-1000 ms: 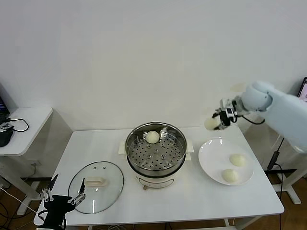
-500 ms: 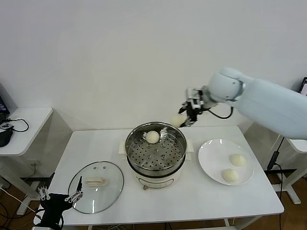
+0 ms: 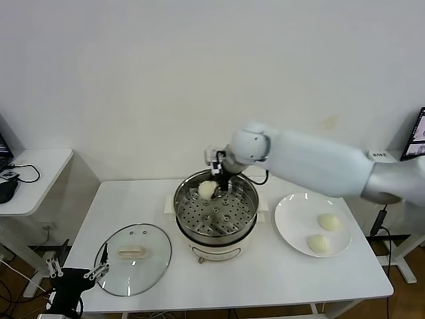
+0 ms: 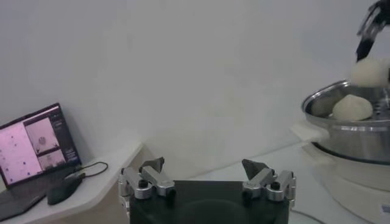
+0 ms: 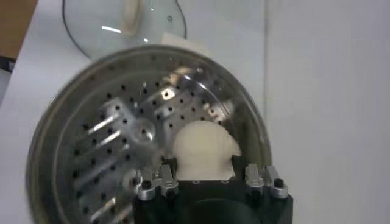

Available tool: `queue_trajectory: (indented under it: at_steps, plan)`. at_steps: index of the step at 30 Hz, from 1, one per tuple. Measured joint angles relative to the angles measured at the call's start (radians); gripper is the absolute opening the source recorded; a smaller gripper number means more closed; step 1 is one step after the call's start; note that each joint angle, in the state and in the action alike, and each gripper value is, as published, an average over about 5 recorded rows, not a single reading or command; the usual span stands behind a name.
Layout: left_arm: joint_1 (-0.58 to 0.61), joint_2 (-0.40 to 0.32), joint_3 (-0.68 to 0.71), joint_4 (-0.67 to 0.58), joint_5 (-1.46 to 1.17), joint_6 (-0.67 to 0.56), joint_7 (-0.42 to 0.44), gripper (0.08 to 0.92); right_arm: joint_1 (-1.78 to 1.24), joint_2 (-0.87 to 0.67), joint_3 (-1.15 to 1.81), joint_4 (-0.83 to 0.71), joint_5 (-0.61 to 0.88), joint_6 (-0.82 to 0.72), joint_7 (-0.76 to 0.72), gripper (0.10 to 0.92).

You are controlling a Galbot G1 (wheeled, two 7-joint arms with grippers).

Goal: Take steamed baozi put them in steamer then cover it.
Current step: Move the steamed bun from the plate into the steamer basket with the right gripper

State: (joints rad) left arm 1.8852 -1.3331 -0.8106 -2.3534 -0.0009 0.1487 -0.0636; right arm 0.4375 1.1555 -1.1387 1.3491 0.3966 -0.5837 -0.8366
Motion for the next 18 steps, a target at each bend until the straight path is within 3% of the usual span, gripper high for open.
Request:
queue_trajectory:
  at_steps: [18]
  plan:
    - [0.001, -0.001, -0.003, 0.002, -0.001, 0.0, 0.0, 0.823, -0.077, 0.137, -0.005, -0.102, -0.028, -0.021, 0.021, 0.602]
